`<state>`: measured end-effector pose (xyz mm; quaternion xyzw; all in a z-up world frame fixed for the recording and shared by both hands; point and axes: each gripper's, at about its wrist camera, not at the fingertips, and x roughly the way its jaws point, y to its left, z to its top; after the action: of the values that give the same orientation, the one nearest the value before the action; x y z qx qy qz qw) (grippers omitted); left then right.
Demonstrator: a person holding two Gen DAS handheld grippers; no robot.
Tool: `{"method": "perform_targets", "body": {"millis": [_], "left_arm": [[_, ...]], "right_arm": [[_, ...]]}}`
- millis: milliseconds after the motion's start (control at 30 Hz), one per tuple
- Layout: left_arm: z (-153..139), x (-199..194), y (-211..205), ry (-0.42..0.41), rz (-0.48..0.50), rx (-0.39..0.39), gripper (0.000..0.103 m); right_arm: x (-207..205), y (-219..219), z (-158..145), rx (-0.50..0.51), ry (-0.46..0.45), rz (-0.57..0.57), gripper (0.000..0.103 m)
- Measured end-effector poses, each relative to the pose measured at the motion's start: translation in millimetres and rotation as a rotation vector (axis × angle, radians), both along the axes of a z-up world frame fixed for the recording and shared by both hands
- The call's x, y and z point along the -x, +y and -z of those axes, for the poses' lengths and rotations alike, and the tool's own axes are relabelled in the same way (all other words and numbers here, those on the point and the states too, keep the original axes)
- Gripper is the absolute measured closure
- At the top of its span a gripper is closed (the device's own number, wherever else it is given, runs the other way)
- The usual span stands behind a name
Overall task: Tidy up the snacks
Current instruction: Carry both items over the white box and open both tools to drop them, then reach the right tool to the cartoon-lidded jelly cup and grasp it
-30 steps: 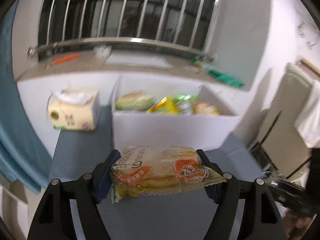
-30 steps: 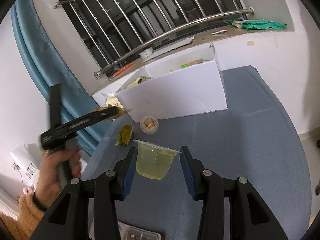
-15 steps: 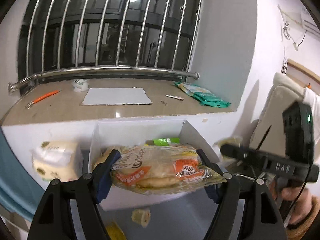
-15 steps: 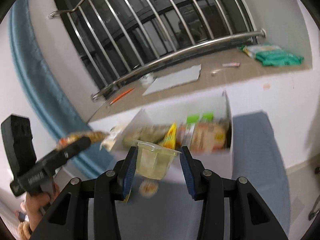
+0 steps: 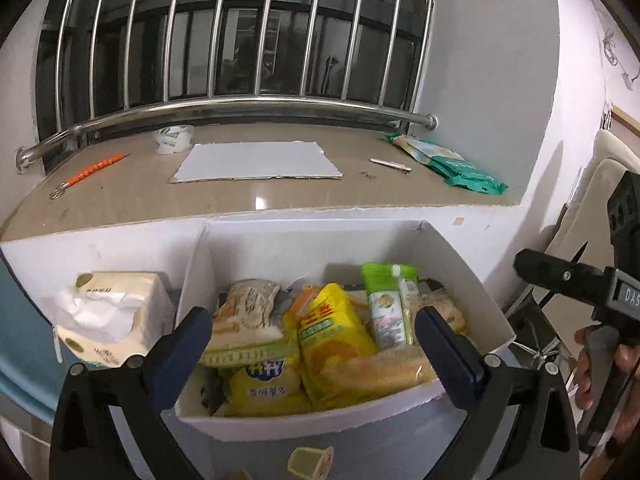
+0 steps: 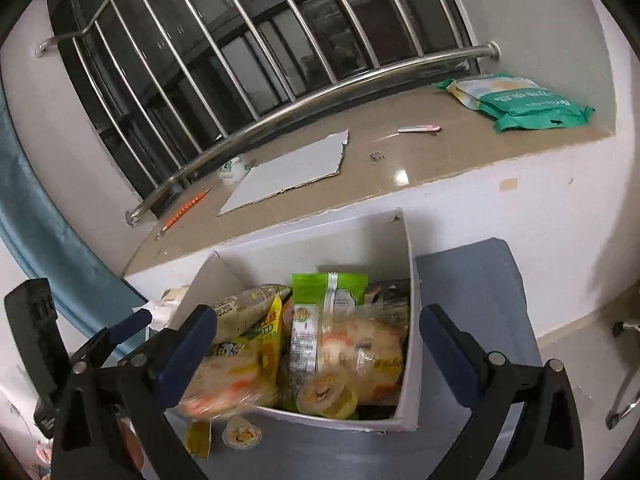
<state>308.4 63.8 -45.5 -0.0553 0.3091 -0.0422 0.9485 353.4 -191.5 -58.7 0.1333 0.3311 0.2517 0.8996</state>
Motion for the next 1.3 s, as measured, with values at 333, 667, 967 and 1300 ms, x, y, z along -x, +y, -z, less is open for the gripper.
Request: {"method": "perform_targets", "body": {"millis": [333,667,967,1300], "left_arm": [[-29.1,89.7,-0.5,-0.095,0.038,0.015,0.000],[-1.5,207.6,-1.9,-0.100,0.043,0.064,0.000],[43.7,250.3,3.9,-0.021,0.013,0.124,0.000],[61.8,261.6,18.3,0.012,-0.024,0.140,0.000]], "right_arm": [[49.5,-22.2,-6.6,-0.065,-0.051,-0.061,0.000],[169.0,-20.7,26.0,-0.111,-0.114,-0.204,0.000],[180.9,30.6,82.0,0.041,-0.027,-0.284,0.000],[121.1,113.4,111.6,0.267,0.012,-0.367,0.000]]}}
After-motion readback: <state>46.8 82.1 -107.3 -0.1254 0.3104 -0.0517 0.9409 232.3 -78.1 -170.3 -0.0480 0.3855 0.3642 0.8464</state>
